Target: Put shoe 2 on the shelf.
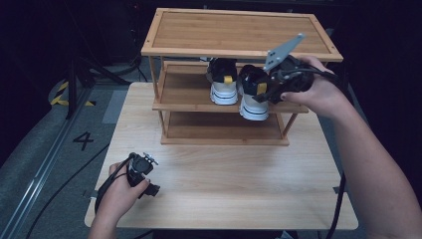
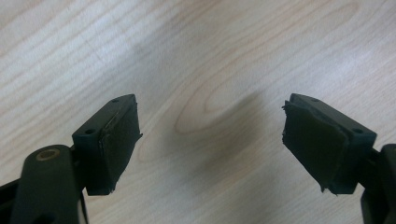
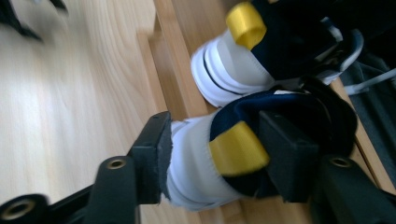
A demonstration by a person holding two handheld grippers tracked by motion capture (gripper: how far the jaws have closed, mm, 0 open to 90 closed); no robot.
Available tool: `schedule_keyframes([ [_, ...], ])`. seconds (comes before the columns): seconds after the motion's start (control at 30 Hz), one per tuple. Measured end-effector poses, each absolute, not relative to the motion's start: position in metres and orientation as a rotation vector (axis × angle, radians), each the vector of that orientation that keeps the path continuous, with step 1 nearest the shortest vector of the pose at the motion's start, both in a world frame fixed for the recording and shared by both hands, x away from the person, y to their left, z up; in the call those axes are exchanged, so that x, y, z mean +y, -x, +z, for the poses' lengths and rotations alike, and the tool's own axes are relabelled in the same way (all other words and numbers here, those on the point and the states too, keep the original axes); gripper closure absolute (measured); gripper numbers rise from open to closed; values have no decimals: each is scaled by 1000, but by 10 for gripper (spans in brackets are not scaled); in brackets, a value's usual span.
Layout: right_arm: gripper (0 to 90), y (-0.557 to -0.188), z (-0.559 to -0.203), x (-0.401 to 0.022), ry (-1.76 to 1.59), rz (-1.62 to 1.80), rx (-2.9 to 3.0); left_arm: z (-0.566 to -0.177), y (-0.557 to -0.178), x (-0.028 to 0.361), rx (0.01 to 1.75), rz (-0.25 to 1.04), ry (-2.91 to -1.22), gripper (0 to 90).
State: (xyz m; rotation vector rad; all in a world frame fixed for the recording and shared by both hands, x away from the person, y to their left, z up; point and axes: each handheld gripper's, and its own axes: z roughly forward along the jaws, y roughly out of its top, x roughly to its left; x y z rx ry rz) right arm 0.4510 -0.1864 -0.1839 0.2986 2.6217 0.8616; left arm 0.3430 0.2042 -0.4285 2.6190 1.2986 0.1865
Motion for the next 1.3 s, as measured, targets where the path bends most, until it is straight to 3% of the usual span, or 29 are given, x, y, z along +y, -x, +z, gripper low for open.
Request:
schedule_keyframes([
  [0.03,604,-444,-184,-192,-306,886,2590,-428,-344,204,1286,194,-2628,191],
  [0.1,629,-434,-183,-199,-348,916,2581,-429,-347,201,1283,193,-2628,191],
  [0.13,736,-428,-184,-205,-356,944,2544,-429,-347,199,1281,187,-2626,191],
  [0.4,898,-441,-231,-205,-494,928,2587,-431,-345,199,1281,176,-2632,192],
  [1.1,881,-481,-252,-202,-515,944,2436,-430,-336,206,1302,183,-2623,191],
  [1.23,847,-482,-254,-199,-519,928,2415,-430,-338,205,1291,192,-2629,191],
  [1.3,746,-482,-255,-200,-522,952,2416,-429,-339,203,1296,184,-2625,191],
])
